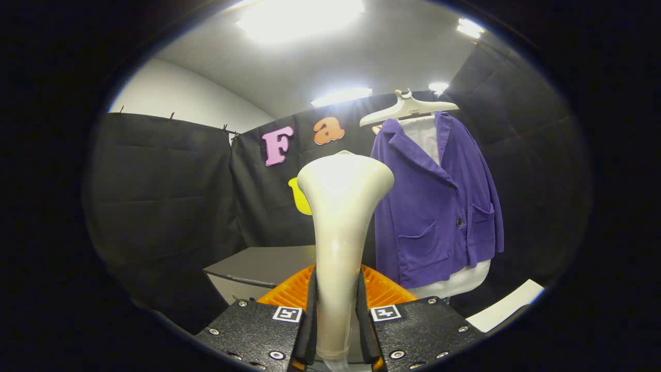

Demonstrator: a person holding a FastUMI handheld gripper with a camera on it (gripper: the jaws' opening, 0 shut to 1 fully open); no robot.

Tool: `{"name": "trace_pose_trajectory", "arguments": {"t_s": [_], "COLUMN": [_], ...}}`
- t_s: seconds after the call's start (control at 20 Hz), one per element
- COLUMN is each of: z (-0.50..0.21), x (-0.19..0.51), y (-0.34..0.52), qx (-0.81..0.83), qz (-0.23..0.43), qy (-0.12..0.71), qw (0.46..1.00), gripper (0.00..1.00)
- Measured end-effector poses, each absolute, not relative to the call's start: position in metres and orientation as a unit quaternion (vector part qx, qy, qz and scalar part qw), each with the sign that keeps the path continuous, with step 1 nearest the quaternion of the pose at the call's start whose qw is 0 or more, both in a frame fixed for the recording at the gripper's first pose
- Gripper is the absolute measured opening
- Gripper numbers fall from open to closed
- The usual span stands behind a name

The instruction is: Iron the clothes twice with a garment steamer, once on the left side and once on the right side.

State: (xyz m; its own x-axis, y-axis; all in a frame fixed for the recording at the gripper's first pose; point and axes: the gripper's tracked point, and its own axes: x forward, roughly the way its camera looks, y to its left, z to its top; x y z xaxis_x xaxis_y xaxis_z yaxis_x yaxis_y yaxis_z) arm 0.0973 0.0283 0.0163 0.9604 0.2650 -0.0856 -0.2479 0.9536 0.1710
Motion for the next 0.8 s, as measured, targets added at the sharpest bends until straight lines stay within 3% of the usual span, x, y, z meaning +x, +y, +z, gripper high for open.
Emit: {"name": "trace_pose_trajectory", "arguments": {"t_s": [0.8], "z": [0.122], "x": [0.252], "y": [-0.030], "qx": [0.065], "qz": [0.093], "qy": [-0.031], "qw": [0.993], "gripper": [0.34]}}
